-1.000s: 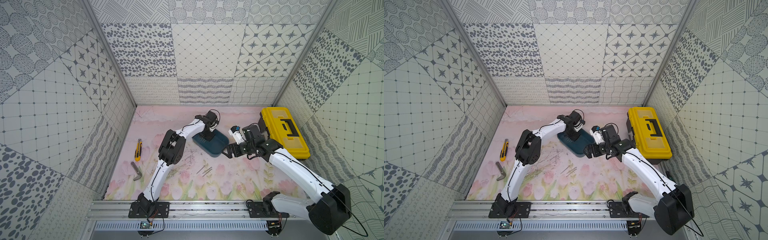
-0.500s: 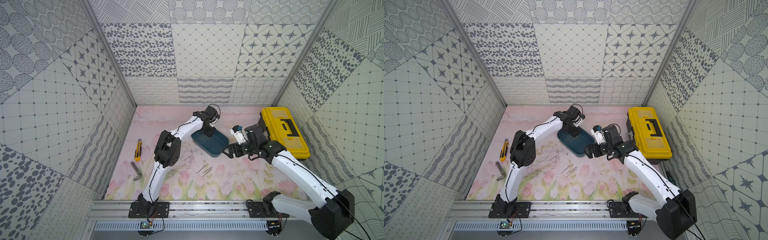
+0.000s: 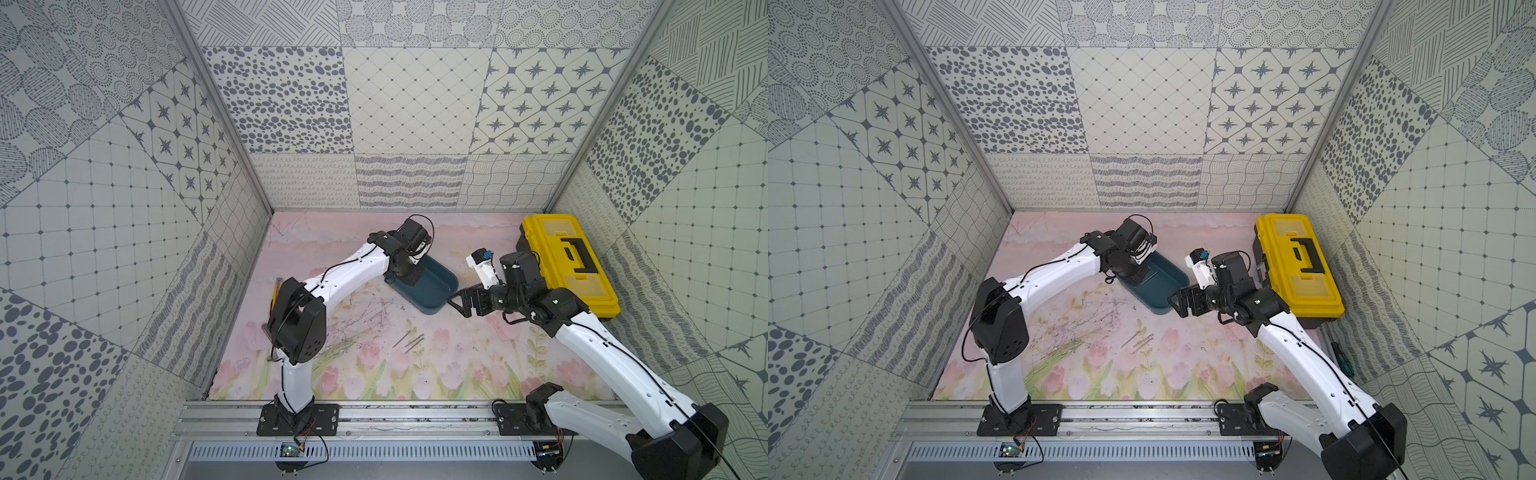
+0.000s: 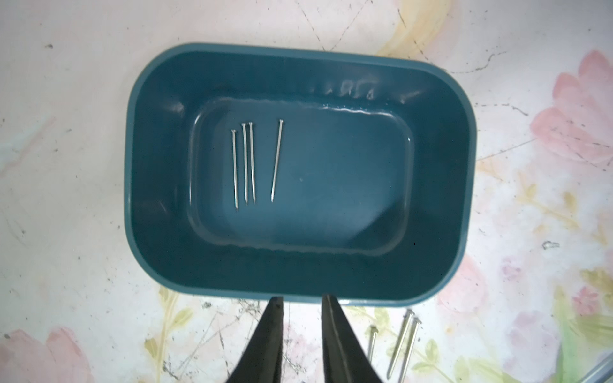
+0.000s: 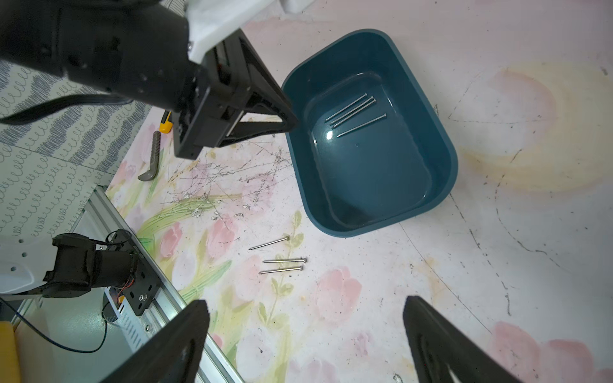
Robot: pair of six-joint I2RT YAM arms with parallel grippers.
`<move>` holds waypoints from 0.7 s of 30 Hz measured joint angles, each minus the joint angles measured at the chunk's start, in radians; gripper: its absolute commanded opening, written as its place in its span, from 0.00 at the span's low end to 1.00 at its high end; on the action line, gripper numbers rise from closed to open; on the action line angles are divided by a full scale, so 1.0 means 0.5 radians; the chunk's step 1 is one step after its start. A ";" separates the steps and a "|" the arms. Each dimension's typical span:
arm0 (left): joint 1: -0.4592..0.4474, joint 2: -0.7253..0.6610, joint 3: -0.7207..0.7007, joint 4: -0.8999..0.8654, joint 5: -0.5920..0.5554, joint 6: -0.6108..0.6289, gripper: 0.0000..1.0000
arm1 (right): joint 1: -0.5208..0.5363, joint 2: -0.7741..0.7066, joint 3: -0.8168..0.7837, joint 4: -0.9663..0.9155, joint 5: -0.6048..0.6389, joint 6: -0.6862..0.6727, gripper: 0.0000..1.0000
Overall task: Put the nails on the desktop into the storage box
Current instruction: Pick up the nail from the center of the board.
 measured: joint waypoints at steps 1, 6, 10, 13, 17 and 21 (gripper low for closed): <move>-0.014 -0.067 -0.084 -0.002 -0.012 -0.033 0.23 | 0.001 0.001 0.000 -0.002 -0.001 -0.005 0.97; -0.135 -0.372 -0.530 0.016 -0.060 -0.255 0.21 | 0.034 -0.001 0.000 -0.006 -0.002 -0.012 0.97; -0.235 -0.500 -0.774 0.048 -0.091 -0.423 0.21 | 0.103 -0.014 0.000 -0.011 0.006 -0.005 0.97; -0.307 -0.541 -0.915 0.092 -0.117 -0.551 0.19 | 0.147 -0.057 0.000 -0.016 0.017 0.006 0.97; -0.383 -0.523 -1.048 0.162 -0.130 -0.693 0.17 | 0.183 -0.104 -0.001 -0.018 0.040 0.033 0.97; -0.439 -0.455 -1.118 0.247 -0.133 -0.798 0.18 | 0.203 -0.123 -0.009 -0.018 0.054 0.068 0.97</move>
